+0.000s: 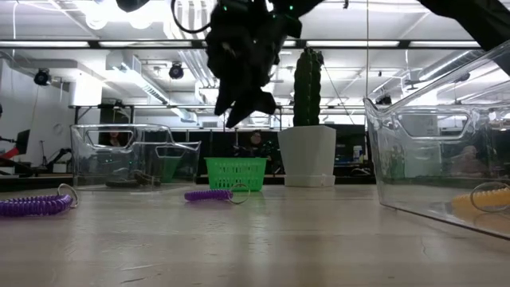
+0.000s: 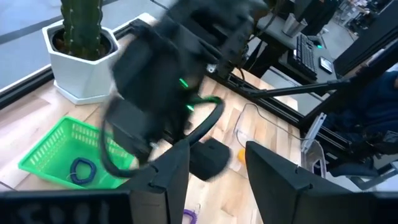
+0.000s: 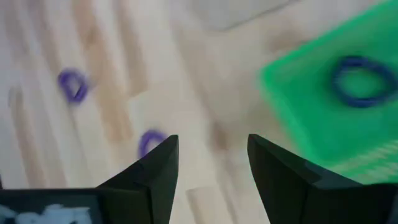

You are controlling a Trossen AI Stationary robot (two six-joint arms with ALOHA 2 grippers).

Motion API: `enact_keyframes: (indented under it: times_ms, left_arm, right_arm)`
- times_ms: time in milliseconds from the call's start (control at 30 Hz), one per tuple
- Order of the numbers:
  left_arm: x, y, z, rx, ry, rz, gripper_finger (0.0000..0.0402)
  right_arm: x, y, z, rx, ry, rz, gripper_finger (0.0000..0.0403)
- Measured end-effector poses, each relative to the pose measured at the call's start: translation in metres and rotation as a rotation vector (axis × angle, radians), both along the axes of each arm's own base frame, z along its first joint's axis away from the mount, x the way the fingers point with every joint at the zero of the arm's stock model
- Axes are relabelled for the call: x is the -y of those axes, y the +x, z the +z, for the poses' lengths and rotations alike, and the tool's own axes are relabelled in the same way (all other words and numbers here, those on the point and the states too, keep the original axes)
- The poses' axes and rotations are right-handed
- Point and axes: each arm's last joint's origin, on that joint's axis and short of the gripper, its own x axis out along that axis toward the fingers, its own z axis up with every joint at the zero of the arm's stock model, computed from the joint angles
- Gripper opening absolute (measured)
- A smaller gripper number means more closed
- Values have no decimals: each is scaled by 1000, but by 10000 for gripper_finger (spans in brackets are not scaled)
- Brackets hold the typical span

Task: Sort spring keychains
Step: Put the top violet spring keychain into the green bin

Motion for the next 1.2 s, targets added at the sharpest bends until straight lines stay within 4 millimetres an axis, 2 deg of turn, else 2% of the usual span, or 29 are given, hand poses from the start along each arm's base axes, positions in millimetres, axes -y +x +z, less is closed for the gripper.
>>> enact_keyframes:
  times_ms: [233, 433, 633, 800, 1067, 1200]
  left_arm:
    - [0, 0, 0, 1, 0, 1, 156]
    - [0, 0, 0, -1, 5, 9, 156]
    - [0, 0, 0, -1, 4, 7, 156]
    - [0, 0, 0, -1, 3, 6, 156]
    - [0, 1, -4, -12, -9, 9, 156]
    - [0, 2, -5, -17, -10, 10, 156]
  right_arm:
    - [-53, 4, 0, -2, -50, 109, 187]
    - [-83, 5, -5, 3, -65, 153, 187]
    - [-112, 4, -10, 36, -113, 311, 187]
    - [-121, 6, -22, 112, -166, 415, 187]
    - [-121, -3, -52, 30, -176, 384, 187]
    - [-120, -4, -62, 44, -192, 372, 187]
